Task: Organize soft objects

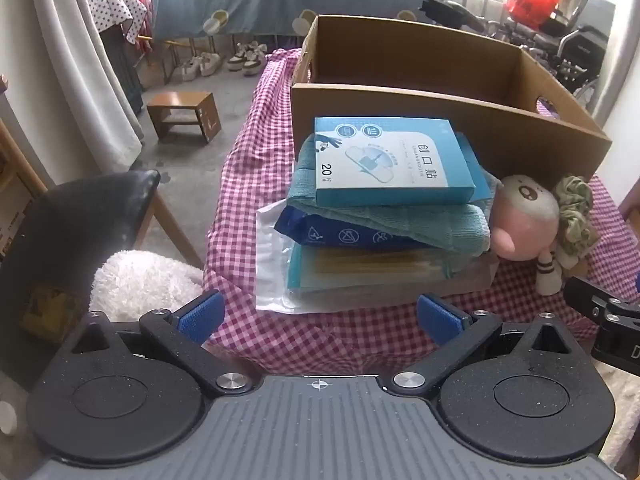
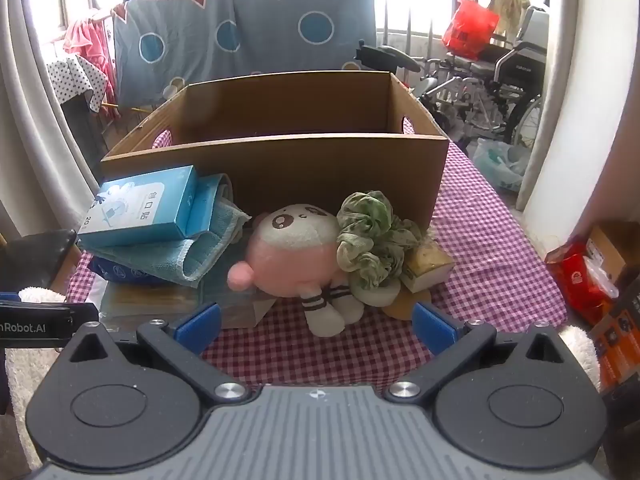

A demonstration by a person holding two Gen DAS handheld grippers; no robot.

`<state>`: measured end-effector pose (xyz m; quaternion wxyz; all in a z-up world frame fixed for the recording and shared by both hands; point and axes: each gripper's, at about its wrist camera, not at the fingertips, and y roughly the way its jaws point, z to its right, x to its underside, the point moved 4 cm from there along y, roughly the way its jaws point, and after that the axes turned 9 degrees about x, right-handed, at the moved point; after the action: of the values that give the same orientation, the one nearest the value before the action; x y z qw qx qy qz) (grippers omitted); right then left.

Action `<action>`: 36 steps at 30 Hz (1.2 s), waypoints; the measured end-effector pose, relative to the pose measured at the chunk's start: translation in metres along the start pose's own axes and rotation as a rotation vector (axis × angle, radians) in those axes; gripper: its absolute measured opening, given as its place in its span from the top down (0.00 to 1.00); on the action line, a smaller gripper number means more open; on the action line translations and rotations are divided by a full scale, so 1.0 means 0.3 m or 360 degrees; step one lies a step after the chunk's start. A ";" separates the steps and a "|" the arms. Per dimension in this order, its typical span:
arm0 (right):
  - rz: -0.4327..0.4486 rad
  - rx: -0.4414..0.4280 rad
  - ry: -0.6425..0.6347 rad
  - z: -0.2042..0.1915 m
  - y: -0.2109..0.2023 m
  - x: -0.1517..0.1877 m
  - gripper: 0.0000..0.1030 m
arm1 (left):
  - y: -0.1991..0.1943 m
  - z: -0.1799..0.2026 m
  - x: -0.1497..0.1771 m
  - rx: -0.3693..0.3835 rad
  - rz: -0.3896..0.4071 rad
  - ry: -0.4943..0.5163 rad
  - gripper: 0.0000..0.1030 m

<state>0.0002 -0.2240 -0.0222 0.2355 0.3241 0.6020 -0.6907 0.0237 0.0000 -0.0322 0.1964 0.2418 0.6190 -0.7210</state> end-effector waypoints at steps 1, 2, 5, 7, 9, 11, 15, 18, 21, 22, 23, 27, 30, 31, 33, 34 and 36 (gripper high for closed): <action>0.0001 0.0001 0.0001 0.001 0.000 0.000 0.00 | 0.000 0.000 -0.001 -0.0007 0.0011 0.0006 0.00; -0.0001 0.0005 -0.0003 0.002 0.000 -0.001 0.00 | 0.000 -0.001 -0.001 -0.0013 0.0015 0.0009 0.00; 0.0005 0.0010 -0.0001 0.005 -0.002 -0.002 0.00 | 0.002 -0.001 -0.002 -0.0013 0.0012 0.0007 0.00; 0.0007 0.0012 0.0001 0.005 -0.005 -0.003 0.00 | 0.004 -0.002 -0.003 -0.0006 0.0007 0.0004 0.00; 0.0006 0.0017 0.0001 0.006 0.000 -0.001 0.00 | 0.008 -0.011 0.002 -0.0003 0.0003 0.0005 0.00; 0.0001 0.0012 0.0000 0.003 0.001 -0.001 0.00 | 0.008 -0.014 0.005 -0.0004 0.0002 0.0005 0.00; -0.0004 0.0008 0.0003 0.004 0.004 -0.001 0.00 | 0.010 -0.005 0.003 -0.0019 -0.0009 0.0004 0.00; -0.0008 0.0008 -0.0003 0.000 0.007 -0.004 0.00 | 0.006 -0.008 0.003 -0.0016 -0.0007 -0.0007 0.00; -0.0008 0.0007 -0.0008 -0.001 0.002 -0.003 0.00 | 0.010 -0.010 0.004 -0.0016 -0.0021 -0.0016 0.00; -0.0008 0.0007 -0.0008 0.000 0.002 -0.003 0.00 | 0.012 -0.010 0.004 -0.0018 -0.0029 -0.0020 0.00; -0.0007 0.0008 -0.0007 0.000 0.001 -0.003 0.00 | 0.014 -0.011 0.005 -0.0021 -0.0036 -0.0023 0.00; -0.0007 0.0009 -0.0004 -0.001 -0.001 -0.002 0.00 | 0.015 -0.012 0.006 -0.0016 -0.0041 -0.0025 0.00; -0.0008 0.0007 -0.0002 0.001 -0.001 -0.002 0.00 | 0.013 -0.011 0.007 -0.0021 -0.0041 -0.0024 0.00; -0.0008 0.0006 -0.0003 0.000 0.000 -0.003 0.00 | 0.013 -0.011 0.006 -0.0020 -0.0040 -0.0024 0.00; -0.0008 0.0008 -0.0004 0.000 0.001 -0.002 0.00 | 0.013 -0.011 0.006 -0.0022 -0.0042 -0.0024 0.00; -0.0007 0.0008 -0.0003 0.001 0.000 -0.002 0.00 | 0.013 -0.012 0.006 -0.0022 -0.0041 -0.0024 0.00; -0.0008 0.0007 -0.0002 0.001 0.000 -0.002 0.00 | 0.012 -0.012 0.006 -0.0022 -0.0042 -0.0025 0.00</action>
<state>0.0005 -0.2243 -0.0218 0.2333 0.3227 0.6012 -0.6928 0.0246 0.0032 -0.0367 0.1932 0.2266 0.6256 -0.7211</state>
